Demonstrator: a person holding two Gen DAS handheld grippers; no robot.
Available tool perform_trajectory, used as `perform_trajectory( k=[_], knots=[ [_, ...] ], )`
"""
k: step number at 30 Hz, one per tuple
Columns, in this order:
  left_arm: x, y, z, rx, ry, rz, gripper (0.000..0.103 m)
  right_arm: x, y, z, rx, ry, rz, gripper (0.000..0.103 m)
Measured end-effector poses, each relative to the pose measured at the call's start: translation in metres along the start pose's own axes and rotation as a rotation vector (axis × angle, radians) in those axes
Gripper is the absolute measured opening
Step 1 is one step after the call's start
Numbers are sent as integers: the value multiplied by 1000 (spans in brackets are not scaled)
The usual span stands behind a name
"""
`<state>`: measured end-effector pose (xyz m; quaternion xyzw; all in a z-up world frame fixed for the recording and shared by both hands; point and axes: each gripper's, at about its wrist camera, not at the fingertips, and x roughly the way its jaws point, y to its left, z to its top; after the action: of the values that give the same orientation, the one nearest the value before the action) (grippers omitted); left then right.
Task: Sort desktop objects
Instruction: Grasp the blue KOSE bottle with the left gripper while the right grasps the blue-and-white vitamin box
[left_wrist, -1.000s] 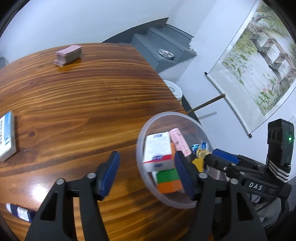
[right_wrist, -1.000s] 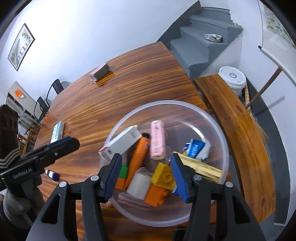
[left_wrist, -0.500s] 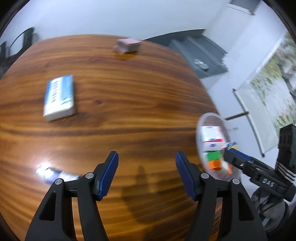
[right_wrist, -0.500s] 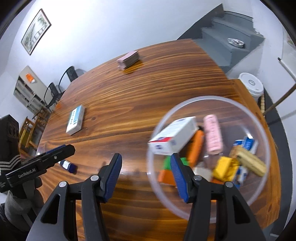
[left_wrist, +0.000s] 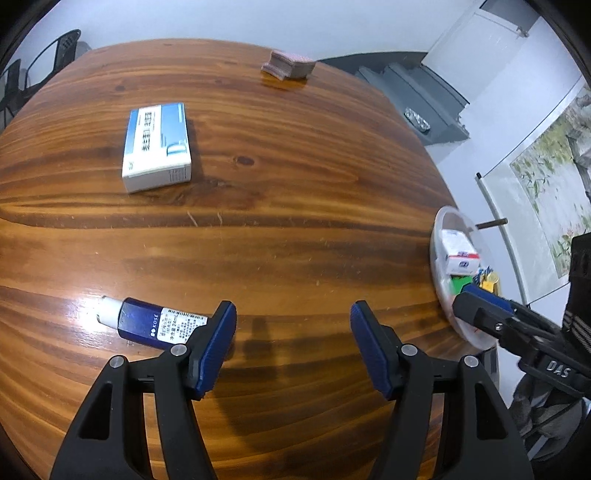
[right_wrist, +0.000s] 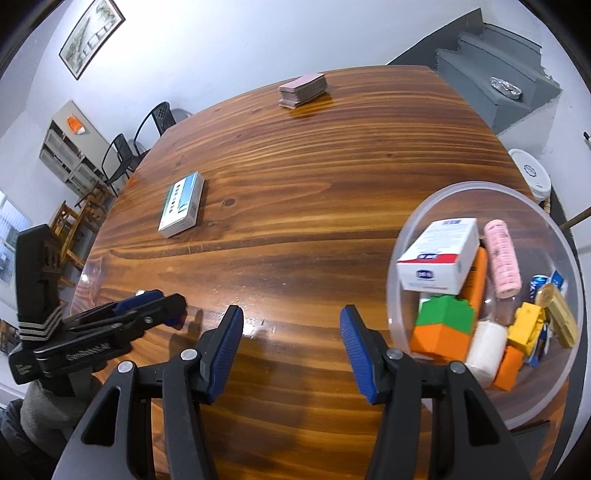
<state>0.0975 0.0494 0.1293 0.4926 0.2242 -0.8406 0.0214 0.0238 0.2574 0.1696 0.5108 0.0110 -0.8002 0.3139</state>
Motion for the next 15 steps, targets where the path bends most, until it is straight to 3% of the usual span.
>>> perform_trajectory(
  k=[6, 15],
  knots=[
    [4, 8, -9, 5, 26, 3, 68, 6, 9, -4, -2, 22, -3, 59],
    [-24, 42, -33, -57, 19, 23, 68, 14, 23, -4, -17, 36, 14, 59]
  ],
)
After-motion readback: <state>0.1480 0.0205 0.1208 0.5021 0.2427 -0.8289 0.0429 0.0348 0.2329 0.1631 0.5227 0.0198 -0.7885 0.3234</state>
